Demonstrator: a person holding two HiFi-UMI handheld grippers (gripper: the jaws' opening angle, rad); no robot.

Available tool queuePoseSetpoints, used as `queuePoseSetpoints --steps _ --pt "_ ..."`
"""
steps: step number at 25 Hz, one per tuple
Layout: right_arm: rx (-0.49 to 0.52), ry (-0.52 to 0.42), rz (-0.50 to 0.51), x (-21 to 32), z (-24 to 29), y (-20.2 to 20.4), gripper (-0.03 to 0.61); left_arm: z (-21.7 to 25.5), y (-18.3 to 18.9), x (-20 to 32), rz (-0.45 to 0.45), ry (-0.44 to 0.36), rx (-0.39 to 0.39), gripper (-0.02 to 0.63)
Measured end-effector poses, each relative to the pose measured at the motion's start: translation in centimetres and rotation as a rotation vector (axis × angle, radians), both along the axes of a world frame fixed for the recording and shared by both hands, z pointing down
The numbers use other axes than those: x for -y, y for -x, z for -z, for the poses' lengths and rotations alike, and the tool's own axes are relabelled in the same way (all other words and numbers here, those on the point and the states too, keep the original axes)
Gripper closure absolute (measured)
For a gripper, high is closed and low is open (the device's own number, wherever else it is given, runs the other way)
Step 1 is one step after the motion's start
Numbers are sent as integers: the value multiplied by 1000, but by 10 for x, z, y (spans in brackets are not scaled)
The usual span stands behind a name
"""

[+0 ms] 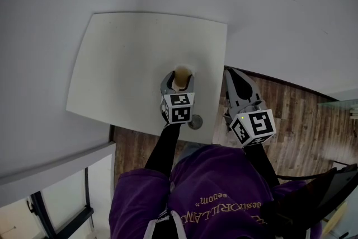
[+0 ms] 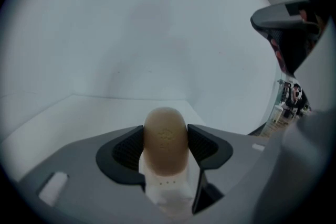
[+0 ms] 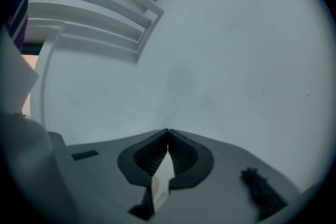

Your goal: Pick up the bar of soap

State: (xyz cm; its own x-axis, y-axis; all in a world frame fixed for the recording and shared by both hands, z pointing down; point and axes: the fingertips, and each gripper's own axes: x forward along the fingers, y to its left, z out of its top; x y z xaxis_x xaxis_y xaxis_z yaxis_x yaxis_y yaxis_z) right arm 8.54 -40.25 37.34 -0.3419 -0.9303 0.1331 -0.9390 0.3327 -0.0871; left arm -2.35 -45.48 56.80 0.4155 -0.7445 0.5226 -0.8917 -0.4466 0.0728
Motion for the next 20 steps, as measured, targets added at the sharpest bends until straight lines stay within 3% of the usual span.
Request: queuePoseSetpoints --steps 11,20 --pt "5 -65 38 -2 19 13 571 96 9 -15 95 -223 -129 344" --pt "-12 -162 107 -3 55 37 571 179 32 -29 156 -453 -102 344"
